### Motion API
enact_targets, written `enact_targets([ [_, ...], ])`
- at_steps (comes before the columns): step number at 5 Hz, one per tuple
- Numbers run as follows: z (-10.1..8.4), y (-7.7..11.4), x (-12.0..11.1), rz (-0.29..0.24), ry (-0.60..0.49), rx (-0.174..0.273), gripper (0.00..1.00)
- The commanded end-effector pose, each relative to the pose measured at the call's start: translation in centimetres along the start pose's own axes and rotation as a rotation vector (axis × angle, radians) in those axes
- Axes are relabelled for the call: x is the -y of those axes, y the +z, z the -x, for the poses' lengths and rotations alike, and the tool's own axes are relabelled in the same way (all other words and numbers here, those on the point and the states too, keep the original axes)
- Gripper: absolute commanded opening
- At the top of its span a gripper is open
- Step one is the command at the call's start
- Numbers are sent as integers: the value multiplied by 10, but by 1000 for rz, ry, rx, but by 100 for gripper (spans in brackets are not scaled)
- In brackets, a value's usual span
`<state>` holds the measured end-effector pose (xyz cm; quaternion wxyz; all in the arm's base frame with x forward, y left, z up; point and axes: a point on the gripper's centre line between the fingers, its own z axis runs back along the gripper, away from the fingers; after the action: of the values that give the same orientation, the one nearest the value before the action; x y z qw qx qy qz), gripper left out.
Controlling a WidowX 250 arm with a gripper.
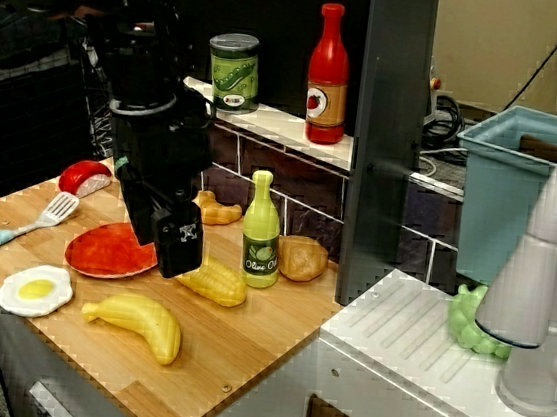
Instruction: Put banana on plate
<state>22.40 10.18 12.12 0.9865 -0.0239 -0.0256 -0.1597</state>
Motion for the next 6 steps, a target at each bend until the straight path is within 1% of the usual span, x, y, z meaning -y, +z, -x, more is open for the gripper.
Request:
enact_targets([
  [1, 0, 0, 0, 0, 0, 0, 100],
  [2, -8, -4, -5, 41, -198, -29, 100],
  [3, -12, -4, -13, 33, -351, -42, 100],
  [4, -11, -5, -21, 46, -487, -64, 100],
  [5, -9, -9, -30, 74, -615, -77, 100],
  [6, -4, -11, -47, 96, -697, -94, 100],
])
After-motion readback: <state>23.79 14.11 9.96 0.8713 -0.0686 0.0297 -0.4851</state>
